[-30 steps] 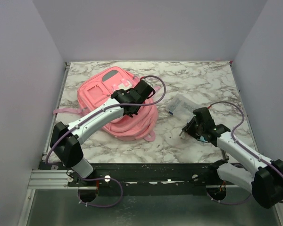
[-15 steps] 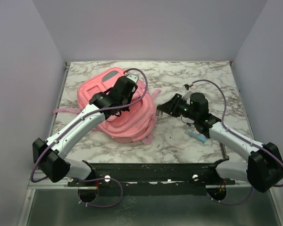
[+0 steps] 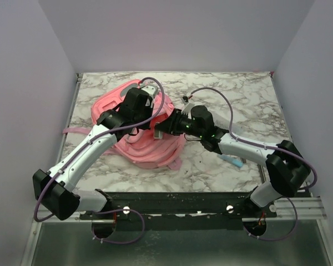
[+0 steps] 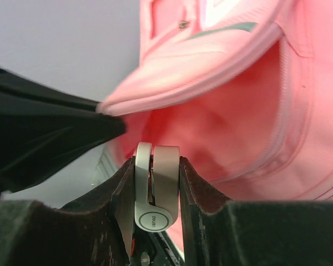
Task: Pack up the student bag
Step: Place the stationery in the student bag.
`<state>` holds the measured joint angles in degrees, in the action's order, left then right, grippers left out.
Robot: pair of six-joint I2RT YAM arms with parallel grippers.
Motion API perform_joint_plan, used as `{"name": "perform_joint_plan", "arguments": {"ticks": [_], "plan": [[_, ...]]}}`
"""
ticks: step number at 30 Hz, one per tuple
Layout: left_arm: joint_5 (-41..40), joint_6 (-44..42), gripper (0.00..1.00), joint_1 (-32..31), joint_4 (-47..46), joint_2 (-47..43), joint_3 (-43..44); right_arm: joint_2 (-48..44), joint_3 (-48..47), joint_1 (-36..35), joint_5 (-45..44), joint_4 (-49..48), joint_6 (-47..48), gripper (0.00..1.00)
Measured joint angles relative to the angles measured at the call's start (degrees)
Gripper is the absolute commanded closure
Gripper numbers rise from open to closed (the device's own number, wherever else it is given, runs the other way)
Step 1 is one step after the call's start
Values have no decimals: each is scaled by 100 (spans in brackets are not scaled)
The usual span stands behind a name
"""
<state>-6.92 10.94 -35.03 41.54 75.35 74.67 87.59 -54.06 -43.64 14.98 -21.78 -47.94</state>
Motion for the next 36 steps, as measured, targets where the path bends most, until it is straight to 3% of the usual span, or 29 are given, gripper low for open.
{"name": "perform_joint_plan", "arguments": {"ticks": [5,8,16,18,21,25,29,36], "plan": [[247,70,100,87,-173,-264,-229,330,-22,-133,-413,57,37,92],[452,118,100,160,-210,-293,-245,457,-175,-177,-699,122,-7,83],[691,212,100,282,-382,-295,-271,988,-911,-278,-1016,507,-282,29],[708,214,100,282,-398,-295,-282,1010,-907,-284,-994,575,-372,22],[710,212,100,289,-417,-295,-291,1001,-907,-291,-975,678,-387,18],[802,234,100,319,-415,-295,-293,957,-920,-291,-957,850,-343,25],[824,234,100,319,-415,-295,-293,813,-918,-291,-960,1060,-267,25],[861,256,100,319,-411,-295,-293,-101,-887,-291,-1690,2326,166,22]]}}
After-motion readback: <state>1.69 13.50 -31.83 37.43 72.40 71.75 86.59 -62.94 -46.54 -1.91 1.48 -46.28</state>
